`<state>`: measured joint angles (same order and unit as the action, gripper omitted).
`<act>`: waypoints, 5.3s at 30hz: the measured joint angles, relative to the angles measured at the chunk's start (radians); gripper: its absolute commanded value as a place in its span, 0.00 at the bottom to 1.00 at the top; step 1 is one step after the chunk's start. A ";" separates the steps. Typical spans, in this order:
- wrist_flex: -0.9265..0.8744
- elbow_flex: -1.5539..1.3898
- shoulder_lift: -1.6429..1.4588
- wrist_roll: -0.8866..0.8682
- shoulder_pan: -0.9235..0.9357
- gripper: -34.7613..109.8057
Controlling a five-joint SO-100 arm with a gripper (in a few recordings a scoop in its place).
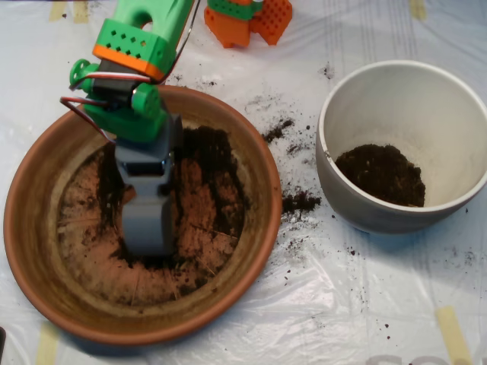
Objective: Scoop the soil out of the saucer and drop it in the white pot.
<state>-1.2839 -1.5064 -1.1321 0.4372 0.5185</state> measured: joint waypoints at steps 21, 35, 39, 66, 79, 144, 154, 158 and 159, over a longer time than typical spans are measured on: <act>-0.127 0.160 0.098 -0.008 -0.066 0.64; -0.245 0.334 0.202 -0.023 -0.031 0.55; -0.249 0.370 0.199 0.005 -0.017 0.55; 0.149 -0.233 -0.227 0.098 0.020 0.36; 0.213 -0.388 -0.331 0.120 0.026 0.24; -0.457 0.540 -0.371 -0.196 -0.900 0.52; -0.442 0.503 -0.383 -0.235 -0.857 0.55; -0.471 0.572 -0.385 -0.281 -0.770 0.55; -0.474 0.580 -0.385 -0.296 -0.741 0.56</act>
<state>-1.7579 -0.9265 -1.5171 0.1411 -0.2224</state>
